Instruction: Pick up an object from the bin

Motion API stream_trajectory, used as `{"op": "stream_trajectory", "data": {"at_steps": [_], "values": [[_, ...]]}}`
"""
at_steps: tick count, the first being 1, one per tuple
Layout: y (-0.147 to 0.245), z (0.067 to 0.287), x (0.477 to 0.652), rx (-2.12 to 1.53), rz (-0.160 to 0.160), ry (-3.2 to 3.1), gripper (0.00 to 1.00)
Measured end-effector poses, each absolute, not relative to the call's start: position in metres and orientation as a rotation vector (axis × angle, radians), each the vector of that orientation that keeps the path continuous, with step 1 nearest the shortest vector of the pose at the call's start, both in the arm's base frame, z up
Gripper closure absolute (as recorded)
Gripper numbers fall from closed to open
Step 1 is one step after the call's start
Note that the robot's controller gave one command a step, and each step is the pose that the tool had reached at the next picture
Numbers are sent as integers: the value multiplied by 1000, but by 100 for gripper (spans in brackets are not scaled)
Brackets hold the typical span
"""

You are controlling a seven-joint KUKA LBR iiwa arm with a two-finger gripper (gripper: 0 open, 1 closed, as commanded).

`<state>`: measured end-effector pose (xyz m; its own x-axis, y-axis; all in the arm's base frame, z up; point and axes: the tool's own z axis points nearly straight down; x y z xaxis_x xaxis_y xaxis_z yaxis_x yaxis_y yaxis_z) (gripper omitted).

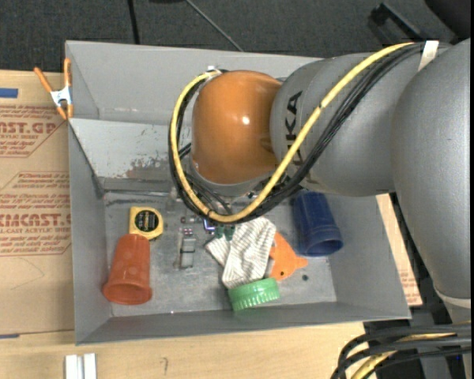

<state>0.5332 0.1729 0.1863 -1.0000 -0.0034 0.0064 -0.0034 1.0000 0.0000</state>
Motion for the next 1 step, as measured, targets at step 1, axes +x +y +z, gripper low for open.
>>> {"op": "stream_trajectory", "data": {"at_steps": [1], "values": [[172,191,535,3,-2,-3143,0]]}}
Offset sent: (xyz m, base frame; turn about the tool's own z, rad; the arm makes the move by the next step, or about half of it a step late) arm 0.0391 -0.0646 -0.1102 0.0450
